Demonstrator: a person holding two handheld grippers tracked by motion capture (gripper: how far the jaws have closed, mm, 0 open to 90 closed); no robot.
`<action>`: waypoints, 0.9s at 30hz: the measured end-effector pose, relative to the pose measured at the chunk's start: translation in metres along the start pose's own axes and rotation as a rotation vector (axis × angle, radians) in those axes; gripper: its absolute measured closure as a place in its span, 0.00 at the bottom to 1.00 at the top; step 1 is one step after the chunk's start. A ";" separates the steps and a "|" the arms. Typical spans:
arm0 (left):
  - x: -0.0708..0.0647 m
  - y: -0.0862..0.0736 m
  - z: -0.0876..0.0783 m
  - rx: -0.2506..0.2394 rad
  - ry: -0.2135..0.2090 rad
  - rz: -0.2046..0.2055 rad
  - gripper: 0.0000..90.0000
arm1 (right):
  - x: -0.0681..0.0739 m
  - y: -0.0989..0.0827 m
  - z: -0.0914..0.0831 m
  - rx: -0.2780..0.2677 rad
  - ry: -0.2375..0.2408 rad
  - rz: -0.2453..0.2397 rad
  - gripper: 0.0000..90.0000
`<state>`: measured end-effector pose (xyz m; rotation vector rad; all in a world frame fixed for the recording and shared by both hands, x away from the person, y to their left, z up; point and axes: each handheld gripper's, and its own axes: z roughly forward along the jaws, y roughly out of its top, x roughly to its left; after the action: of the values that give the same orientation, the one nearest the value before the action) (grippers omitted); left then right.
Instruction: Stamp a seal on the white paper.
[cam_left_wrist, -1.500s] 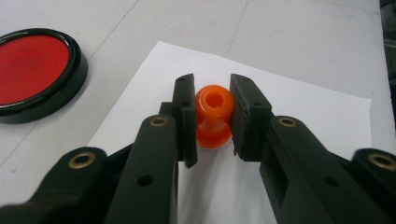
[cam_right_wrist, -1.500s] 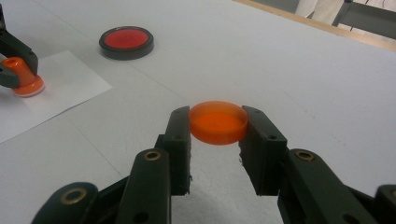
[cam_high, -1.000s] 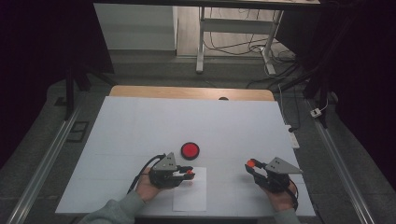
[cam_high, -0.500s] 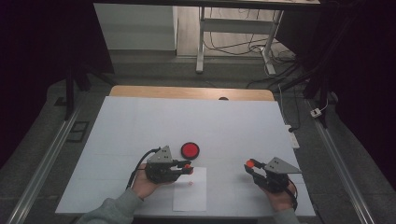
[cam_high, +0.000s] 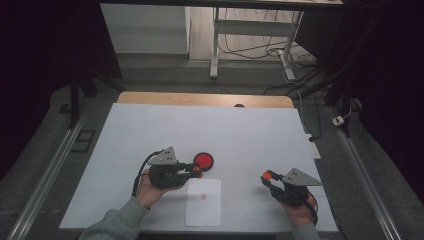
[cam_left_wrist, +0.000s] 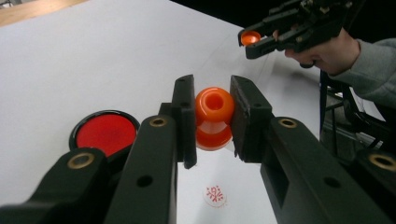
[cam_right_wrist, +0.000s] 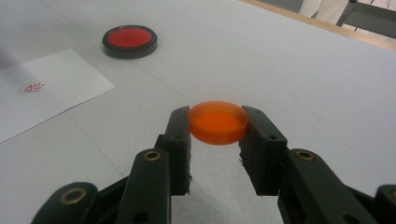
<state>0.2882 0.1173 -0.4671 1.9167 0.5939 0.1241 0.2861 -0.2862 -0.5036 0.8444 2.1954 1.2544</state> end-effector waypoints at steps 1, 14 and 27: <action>0.001 0.001 -0.001 -0.003 0.003 -0.001 0.81 | 0.000 0.000 0.000 0.000 0.000 0.000 0.71; 0.004 0.007 -0.012 -0.024 0.012 -0.005 0.81 | -0.001 0.000 0.000 0.003 0.001 -0.006 0.71; 0.003 0.006 -0.008 -0.010 0.006 0.008 0.81 | -0.001 0.000 0.001 0.002 0.002 -0.005 0.71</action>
<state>0.2898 0.1239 -0.4585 1.9093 0.5889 0.1374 0.2868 -0.2863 -0.5041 0.8388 2.1990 1.2516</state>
